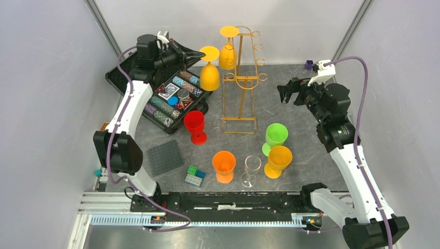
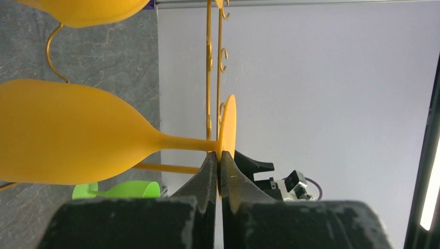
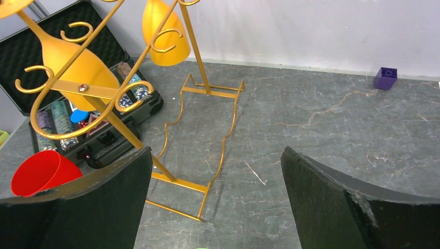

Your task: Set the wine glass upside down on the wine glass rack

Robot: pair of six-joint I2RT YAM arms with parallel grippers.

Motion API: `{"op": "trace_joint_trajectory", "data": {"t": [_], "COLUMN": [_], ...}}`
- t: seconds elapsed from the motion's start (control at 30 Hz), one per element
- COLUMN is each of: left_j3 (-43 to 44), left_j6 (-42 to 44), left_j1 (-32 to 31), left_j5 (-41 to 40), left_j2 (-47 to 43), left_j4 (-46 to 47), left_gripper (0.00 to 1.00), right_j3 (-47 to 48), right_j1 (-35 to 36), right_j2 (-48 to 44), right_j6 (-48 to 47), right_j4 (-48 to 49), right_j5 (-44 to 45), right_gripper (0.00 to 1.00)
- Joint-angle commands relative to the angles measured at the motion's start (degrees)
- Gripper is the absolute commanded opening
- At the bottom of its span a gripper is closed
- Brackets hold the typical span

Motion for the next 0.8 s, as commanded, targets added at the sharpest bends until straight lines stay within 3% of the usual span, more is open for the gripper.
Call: {"op": "trace_joint_trajectory", "data": {"t": [0.0, 0.77], "left_j3": [5.6, 20.0], "left_j6": [-4.8, -8.1], "left_j1": [-0.1, -4.1], "left_j5": [0.3, -3.9], "left_j2": [2.6, 15.4], "left_j4": [5.4, 6.4], "left_gripper": [0.02, 0.02], "right_j3": [-0.5, 0.6], "right_j1": [-0.3, -0.3], "right_j2": [-1.3, -1.3], "right_j6": [-1.8, -6.7], "right_j4": [0.4, -2.0], "right_j5": [1.0, 2.5], "right_gripper": [0.98, 0.98]}}
